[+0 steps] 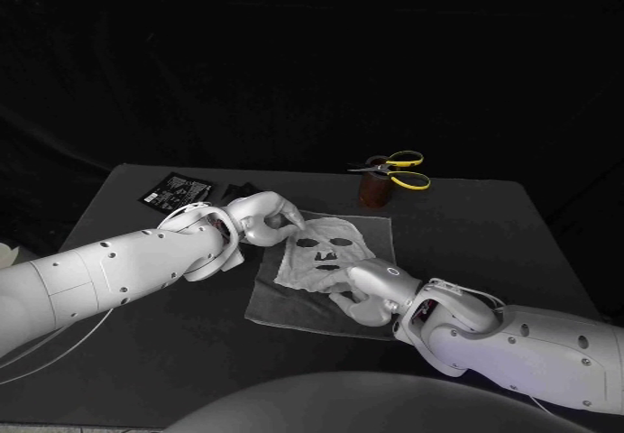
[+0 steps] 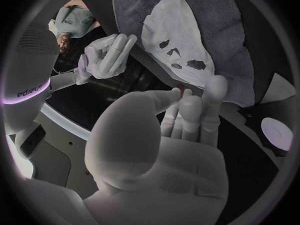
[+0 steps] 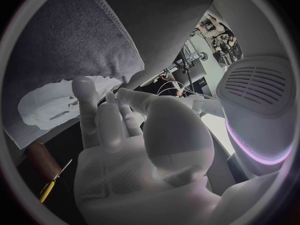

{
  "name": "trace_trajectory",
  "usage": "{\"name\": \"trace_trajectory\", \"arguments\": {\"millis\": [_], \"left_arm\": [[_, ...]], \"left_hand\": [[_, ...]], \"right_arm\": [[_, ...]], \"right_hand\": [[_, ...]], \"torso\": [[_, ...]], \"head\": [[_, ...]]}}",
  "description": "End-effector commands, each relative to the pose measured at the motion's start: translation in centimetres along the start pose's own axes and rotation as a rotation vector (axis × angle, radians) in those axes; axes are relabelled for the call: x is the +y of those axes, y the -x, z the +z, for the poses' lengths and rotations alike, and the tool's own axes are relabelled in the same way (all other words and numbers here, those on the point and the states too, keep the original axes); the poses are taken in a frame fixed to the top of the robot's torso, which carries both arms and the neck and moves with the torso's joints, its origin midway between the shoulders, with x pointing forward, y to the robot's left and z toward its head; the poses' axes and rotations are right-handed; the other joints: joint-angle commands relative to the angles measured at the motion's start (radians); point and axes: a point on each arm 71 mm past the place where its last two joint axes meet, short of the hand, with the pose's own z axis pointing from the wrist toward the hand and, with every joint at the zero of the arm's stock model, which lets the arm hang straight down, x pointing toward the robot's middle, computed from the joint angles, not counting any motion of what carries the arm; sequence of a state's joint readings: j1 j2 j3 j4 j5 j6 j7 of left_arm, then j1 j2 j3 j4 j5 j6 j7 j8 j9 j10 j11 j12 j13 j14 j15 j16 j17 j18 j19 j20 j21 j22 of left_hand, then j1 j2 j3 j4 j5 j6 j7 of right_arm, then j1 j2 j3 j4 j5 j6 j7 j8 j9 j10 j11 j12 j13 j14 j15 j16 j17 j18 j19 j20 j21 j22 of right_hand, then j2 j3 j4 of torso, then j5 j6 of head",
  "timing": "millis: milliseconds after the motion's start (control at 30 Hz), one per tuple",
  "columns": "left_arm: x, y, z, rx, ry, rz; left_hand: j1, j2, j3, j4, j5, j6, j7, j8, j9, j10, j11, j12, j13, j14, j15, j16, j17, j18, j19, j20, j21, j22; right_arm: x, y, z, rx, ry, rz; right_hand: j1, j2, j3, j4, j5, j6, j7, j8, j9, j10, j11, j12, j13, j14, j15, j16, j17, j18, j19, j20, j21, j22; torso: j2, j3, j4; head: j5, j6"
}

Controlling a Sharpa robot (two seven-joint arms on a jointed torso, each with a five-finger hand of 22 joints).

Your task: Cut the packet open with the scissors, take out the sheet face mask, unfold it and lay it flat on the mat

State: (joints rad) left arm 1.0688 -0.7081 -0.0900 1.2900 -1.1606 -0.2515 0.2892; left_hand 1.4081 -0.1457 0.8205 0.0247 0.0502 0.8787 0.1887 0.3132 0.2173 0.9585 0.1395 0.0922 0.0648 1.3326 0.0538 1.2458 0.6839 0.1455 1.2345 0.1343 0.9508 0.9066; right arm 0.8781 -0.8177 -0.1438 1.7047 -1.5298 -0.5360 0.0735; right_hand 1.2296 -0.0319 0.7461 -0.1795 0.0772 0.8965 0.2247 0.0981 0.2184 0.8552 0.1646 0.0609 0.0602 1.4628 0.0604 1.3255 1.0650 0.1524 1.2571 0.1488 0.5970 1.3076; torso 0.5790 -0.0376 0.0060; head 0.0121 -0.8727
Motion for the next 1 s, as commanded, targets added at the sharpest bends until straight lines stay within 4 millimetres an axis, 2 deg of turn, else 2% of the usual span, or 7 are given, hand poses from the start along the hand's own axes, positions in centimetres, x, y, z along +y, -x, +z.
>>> {"name": "trace_trajectory", "arguments": {"millis": [33,100,333,767,1000], "left_arm": [[0.0,-0.2,0.0,0.020,0.001,-0.017],[0.0,-0.2,-0.1,0.016,0.004,-0.021],[0.2,-0.1,-0.2,0.006,0.015,-0.043],[0.9,0.8,-0.8,-0.095,0.091,-0.268],[1.0,1.0,-0.9,-0.108,0.104,-0.306]], "left_hand": [[0.002,-0.006,-0.008,0.000,0.000,0.004,-0.001,0.003,0.001,0.007,0.000,0.003,0.000,-0.002,-0.007,0.004,0.000,0.015,-0.001,-0.005,0.005,0.000],[0.002,-0.006,-0.008,0.000,0.000,0.004,-0.001,0.003,0.001,0.007,0.000,0.003,0.000,-0.002,-0.007,0.004,0.000,0.015,-0.001,-0.005,0.005,0.000],[0.002,-0.006,-0.009,0.000,0.000,0.004,0.000,0.003,0.001,0.007,0.000,0.003,0.000,-0.001,-0.007,0.005,0.002,0.015,0.000,-0.005,0.007,0.003],[-0.001,-0.002,-0.011,0.003,0.000,0.005,0.005,0.003,0.001,0.009,0.001,0.002,-0.001,-0.002,-0.007,0.004,-0.005,0.015,-0.001,-0.006,0.006,0.000],[-0.001,-0.001,-0.011,0.004,0.000,0.005,0.006,0.003,0.001,0.009,0.001,0.002,-0.001,-0.002,-0.007,0.003,-0.006,0.015,-0.001,-0.006,0.005,-0.001]], "right_arm": [[-0.1,-0.2,0.4,-0.003,-0.035,-0.068],[0.0,-0.2,0.6,-0.006,-0.039,-0.073],[0.1,-0.8,1.5,0.019,-0.050,-0.095],[-0.1,-1.6,2.1,0.097,-0.060,-0.110],[-0.4,-1.8,1.9,0.124,-0.078,-0.117]], "right_hand": [[0.013,0.002,-0.003,-0.004,-0.013,-0.014,0.002,-0.008,-0.004,-0.025,0.001,-0.004,-0.001,-0.002,0.006,-0.004,-0.004,0.016,-0.009,0.000,-0.007,0.011],[0.014,0.003,-0.002,-0.004,-0.016,-0.016,0.003,-0.010,-0.005,-0.035,0.002,-0.005,-0.002,-0.002,0.006,-0.005,-0.005,0.016,-0.009,0.000,-0.009,0.011],[0.012,0.001,-0.005,-0.004,-0.024,-0.030,0.009,-0.020,-0.013,-0.077,0.007,-0.006,-0.004,-0.003,0.011,-0.007,-0.012,0.017,-0.014,0.002,-0.018,0.006],[0.005,0.003,-0.013,0.003,-0.027,-0.021,0.005,-0.017,-0.013,-0.055,0.005,-0.001,0.000,-0.002,0.011,-0.005,-0.010,0.017,-0.013,0.003,-0.017,0.004],[0.005,0.007,-0.014,0.005,-0.027,-0.015,0.002,-0.014,-0.012,-0.036,0.003,0.001,0.001,-0.002,0.009,-0.005,-0.010,0.017,-0.012,0.003,-0.016,0.003]], "torso": [[0.001,0.0010,-0.0012],[0.001,0.0017,-0.0026],[0.000,0.0017,-0.0013],[0.000,0.0006,-0.0008],[0.001,0.0005,-0.0015]], "head": [[0.000,0.000],[0.000,0.000],[-0.006,0.000],[-0.004,0.000],[-0.003,0.000]]}}
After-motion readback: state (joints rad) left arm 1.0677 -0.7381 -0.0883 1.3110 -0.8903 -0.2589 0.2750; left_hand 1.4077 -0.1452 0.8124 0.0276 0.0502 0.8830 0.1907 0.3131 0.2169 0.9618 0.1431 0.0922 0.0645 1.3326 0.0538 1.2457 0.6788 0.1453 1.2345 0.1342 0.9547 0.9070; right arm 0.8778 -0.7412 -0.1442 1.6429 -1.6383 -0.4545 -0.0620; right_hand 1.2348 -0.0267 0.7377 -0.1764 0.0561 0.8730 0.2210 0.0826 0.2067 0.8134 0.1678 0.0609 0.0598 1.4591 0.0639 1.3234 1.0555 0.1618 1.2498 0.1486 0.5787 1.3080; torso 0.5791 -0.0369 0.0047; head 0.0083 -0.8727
